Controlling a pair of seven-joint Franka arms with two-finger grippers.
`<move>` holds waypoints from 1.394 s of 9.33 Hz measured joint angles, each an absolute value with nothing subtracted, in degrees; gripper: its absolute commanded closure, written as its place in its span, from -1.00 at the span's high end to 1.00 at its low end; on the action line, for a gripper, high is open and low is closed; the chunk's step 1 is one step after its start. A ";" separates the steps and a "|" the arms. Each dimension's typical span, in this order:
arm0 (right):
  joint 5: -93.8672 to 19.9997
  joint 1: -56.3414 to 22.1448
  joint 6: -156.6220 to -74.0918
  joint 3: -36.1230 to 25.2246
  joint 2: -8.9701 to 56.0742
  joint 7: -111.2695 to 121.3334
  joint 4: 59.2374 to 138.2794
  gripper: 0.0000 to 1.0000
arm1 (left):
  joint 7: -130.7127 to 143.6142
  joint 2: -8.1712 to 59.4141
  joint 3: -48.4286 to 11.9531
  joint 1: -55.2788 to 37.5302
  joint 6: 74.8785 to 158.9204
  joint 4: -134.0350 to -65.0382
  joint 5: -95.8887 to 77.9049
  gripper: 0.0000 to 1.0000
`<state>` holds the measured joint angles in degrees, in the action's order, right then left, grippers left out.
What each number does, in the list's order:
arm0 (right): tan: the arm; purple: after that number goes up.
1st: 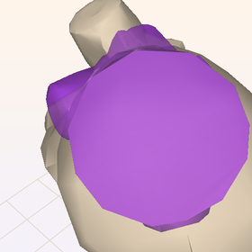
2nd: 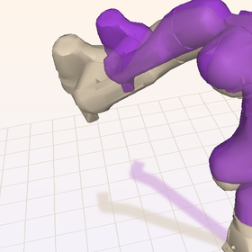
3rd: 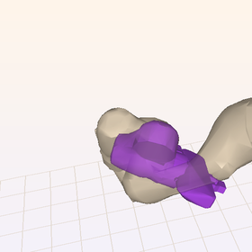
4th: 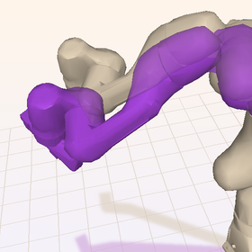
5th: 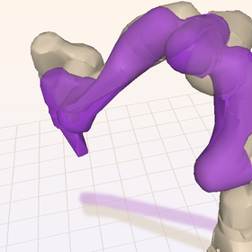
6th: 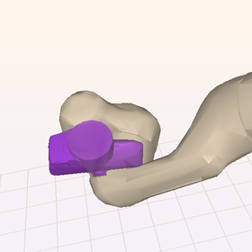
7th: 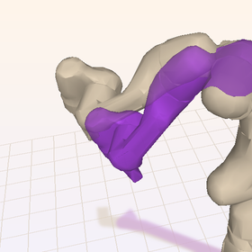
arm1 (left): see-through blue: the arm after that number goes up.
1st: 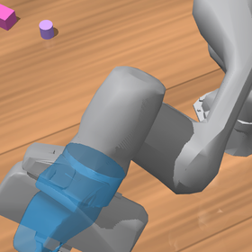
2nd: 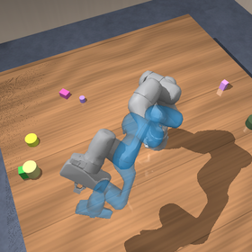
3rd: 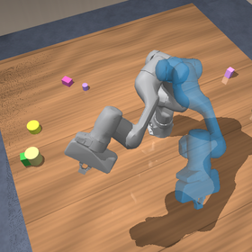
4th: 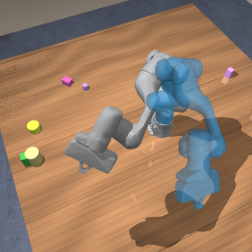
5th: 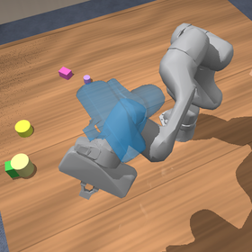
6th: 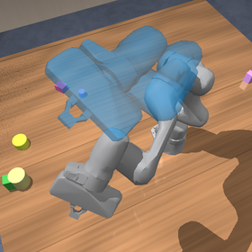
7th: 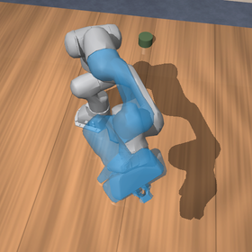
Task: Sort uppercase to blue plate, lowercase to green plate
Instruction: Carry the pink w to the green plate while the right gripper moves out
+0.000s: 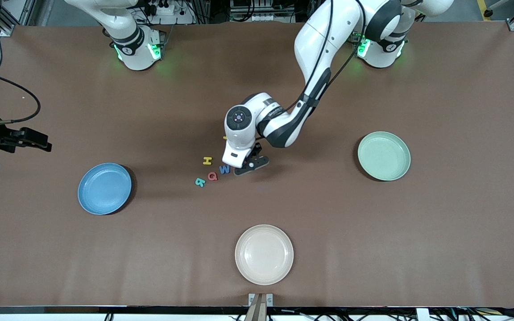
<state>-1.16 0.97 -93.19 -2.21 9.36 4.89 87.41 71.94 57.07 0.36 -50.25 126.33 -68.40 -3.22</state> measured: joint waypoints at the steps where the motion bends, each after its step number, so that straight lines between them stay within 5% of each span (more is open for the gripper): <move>1: -1.16 0.28 -93.26 -2.06 9.36 4.85 87.42 1.00 | 70.78 56.91 0.28 -48.98 124.61 -68.20 -3.30 -0.44; 6: -1.17 -1.96 -96.59 -1.84 11.61 4.85 87.72 1.00 | 58.37 47.64 0.05 -40.40 110.86 -67.23 -12.44 -0.44; 13: -1.55 -15.94 -105.43 -1.51 21.87 -3.49 87.86 1.00 | 29.18 31.74 1.26 -20.45 84.62 -67.48 -12.29 -0.46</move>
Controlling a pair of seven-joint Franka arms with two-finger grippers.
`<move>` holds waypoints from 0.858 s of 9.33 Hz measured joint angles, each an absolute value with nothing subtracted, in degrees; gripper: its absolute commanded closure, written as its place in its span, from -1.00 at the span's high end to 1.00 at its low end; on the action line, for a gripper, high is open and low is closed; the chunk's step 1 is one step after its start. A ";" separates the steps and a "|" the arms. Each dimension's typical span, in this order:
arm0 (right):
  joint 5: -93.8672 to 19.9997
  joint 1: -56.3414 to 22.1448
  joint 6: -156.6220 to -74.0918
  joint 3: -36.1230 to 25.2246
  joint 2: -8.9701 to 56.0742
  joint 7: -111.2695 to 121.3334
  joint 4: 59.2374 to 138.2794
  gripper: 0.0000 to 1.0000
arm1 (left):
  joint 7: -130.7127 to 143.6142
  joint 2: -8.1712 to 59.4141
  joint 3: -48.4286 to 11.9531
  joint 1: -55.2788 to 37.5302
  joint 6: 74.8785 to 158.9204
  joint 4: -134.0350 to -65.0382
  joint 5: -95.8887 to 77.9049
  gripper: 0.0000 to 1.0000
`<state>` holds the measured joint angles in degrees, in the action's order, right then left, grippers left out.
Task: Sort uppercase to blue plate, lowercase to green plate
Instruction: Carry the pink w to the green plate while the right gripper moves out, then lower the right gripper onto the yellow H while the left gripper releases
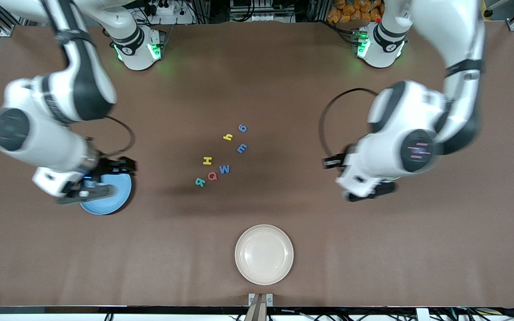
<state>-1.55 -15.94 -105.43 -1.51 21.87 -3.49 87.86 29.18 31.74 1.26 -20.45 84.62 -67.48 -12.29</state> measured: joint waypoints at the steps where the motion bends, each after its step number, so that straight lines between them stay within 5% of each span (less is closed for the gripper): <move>1: -1.57 -18.67 -106.26 -1.49 23.33 -6.88 87.86 1.00 | 24.89 30.71 1.35 -17.24 82.52 -67.77 -10.89 -0.47; 5: -1.58 -26.62 -112.72 -1.46 28.21 -18.83 88.50 1.00 | 14.39 25.38 1.42 -10.59 83.71 -80.18 -3.99 -0.47; 8: -1.59 -29.60 -123.61 -1.48 30.35 -23.76 95.26 1.00 | 10.23 19.74 1.43 -8.90 99.61 -102.09 -3.52 -0.47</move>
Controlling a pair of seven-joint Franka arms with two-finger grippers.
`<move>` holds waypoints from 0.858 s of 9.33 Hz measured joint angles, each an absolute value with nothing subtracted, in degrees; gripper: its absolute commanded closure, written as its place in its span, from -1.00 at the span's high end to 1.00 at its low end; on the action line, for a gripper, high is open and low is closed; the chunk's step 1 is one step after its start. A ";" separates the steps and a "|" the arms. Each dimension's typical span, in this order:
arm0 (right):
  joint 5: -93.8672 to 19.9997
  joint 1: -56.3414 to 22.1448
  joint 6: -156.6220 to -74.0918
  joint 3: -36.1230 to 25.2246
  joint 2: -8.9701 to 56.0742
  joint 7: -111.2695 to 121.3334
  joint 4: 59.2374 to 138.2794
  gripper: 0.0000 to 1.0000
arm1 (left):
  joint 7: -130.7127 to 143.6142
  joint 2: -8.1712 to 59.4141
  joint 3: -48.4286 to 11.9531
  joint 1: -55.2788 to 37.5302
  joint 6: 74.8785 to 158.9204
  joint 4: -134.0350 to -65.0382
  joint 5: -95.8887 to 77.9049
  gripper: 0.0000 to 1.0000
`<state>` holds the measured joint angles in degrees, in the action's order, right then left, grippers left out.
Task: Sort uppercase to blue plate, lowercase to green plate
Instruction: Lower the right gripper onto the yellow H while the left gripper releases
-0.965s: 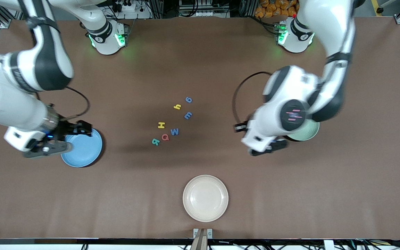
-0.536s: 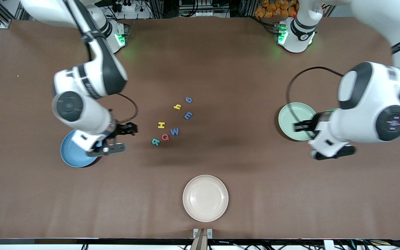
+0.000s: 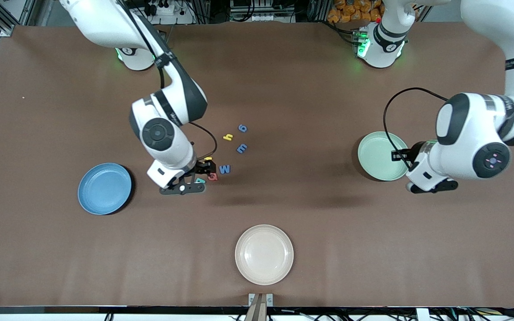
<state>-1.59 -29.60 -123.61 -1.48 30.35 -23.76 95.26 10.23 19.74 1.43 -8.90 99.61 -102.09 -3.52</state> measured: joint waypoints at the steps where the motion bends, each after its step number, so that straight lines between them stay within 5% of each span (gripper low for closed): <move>1: -1.59 -29.69 -125.79 -1.50 30.49 -23.97 97.64 1.00 | 9.12 18.38 1.47 -7.88 103.68 -107.60 -3.50 -0.46; 3: -1.60 -30.04 -131.44 -1.49 30.53 -25.44 102.79 1.00 | 8.37 17.56 1.47 -6.47 114.01 -117.23 -3.48 -0.35; 5: -1.60 -32.05 -136.26 -1.46 30.55 -29.80 107.59 1.00 | 8.34 17.83 1.27 -6.51 120.00 -121.35 -3.48 0.18; 6: -1.60 -33.36 -137.48 -1.46 30.54 -31.69 108.98 1.00 | 8.34 18.13 1.23 -6.51 120.29 -121.70 -3.48 0.74; 8: -1.60 -34.54 -141.11 -1.47 30.53 -32.82 111.70 1.00 | 8.26 18.33 1.21 -6.51 120.33 -121.93 -3.48 0.87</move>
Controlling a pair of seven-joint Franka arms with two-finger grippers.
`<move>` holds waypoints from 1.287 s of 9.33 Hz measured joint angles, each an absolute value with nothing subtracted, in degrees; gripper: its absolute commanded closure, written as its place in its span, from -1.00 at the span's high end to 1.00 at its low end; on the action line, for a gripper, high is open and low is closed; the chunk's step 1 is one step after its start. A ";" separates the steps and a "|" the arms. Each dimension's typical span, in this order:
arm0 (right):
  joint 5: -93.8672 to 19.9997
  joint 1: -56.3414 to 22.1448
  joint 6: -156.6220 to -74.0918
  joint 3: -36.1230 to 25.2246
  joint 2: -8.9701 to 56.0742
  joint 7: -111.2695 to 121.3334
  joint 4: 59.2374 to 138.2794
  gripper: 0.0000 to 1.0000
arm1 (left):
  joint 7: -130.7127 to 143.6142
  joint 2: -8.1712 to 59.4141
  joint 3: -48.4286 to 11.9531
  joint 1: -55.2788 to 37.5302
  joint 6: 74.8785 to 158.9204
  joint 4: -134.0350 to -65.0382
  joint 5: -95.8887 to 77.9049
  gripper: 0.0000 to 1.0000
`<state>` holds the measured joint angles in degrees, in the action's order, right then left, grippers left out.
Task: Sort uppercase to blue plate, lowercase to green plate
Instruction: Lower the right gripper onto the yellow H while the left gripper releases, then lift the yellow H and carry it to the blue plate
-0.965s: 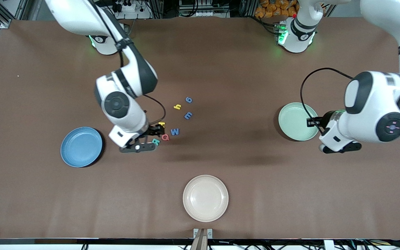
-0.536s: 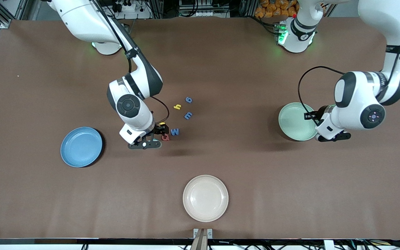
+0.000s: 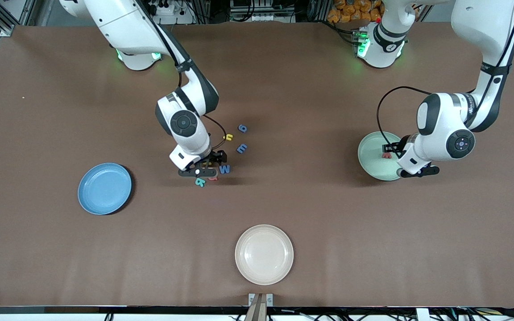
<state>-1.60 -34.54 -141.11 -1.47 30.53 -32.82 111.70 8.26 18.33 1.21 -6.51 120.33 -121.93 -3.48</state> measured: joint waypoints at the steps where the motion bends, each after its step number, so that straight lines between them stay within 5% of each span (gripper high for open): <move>1: -1.60 -34.57 -142.33 -1.48 30.54 -32.82 112.94 1.00 | 8.22 18.32 1.19 -6.56 120.43 -121.76 -3.48 0.92; 10: -1.61 -34.57 -144.81 -1.65 31.24 -33.57 115.30 1.00 | 8.22 17.56 0.48 -6.93 117.55 -116.75 -3.49 0.91; 11: -1.61 -34.57 -144.97 -1.65 31.51 -33.75 115.30 0.66 | 8.22 17.56 0.48 -6.93 117.34 -116.75 -3.49 0.91; 12: -1.61 -34.57 -145.13 -1.64 31.76 -33.84 115.30 -0.70 | 8.20 17.56 0.48 -6.93 117.29 -116.73 -3.48 0.91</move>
